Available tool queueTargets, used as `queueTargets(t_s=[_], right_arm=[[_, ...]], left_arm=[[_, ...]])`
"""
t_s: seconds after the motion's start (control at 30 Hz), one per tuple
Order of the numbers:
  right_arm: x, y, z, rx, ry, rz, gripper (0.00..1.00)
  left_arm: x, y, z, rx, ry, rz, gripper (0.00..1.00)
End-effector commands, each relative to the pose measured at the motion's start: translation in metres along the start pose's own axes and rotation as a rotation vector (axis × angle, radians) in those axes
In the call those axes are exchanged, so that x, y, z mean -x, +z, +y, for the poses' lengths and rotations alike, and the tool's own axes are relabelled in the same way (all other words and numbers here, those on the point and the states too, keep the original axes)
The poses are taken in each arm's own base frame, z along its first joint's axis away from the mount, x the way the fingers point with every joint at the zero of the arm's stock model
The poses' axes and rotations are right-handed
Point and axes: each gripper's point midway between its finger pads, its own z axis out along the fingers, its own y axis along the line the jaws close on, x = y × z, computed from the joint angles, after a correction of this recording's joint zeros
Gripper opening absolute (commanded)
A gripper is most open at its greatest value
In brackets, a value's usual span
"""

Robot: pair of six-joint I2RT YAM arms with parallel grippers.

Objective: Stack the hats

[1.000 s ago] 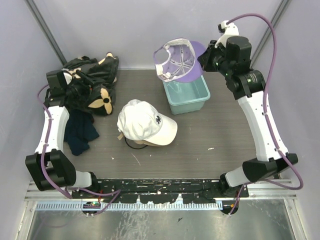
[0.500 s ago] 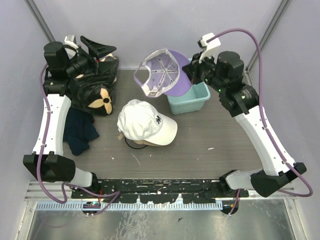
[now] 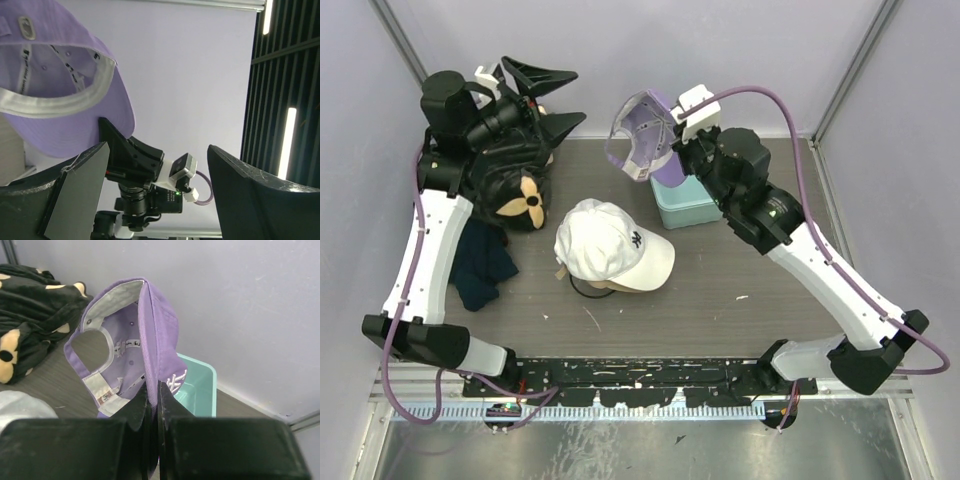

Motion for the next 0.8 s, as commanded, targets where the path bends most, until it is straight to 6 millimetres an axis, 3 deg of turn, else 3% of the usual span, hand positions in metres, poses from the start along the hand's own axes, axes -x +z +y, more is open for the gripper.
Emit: queueTargets(t_s=[0.0, 0.13, 0.27, 0.53, 0.77], right_arm=[[0.051, -0.011, -0.024, -0.137, -0.003, -0.163, 0.01], [0.062, -0.016, -0.009, -0.102, -0.009, -0.186, 0.01], [0.072, -0.027, 0.014, -0.058, -0.03, -0.21, 0.01], [0.068, -0.048, 0.051, 0.004, -0.068, -0.213, 0.01], [0.073, -0.068, 0.066, 0.043, -0.107, -0.234, 0.01]], left_arm=[[-0.033, -0.002, -0.02, -0.022, -0.051, 0.055, 0.87], [-0.05, 0.012, -0.006, 0.011, -0.06, 0.086, 0.87], [-0.05, 0.02, 0.009, 0.038, -0.083, 0.073, 0.87], [-0.048, 0.032, 0.006, 0.041, -0.056, 0.065, 0.87], [-0.045, 0.038, 0.017, 0.065, -0.046, 0.061, 0.87]])
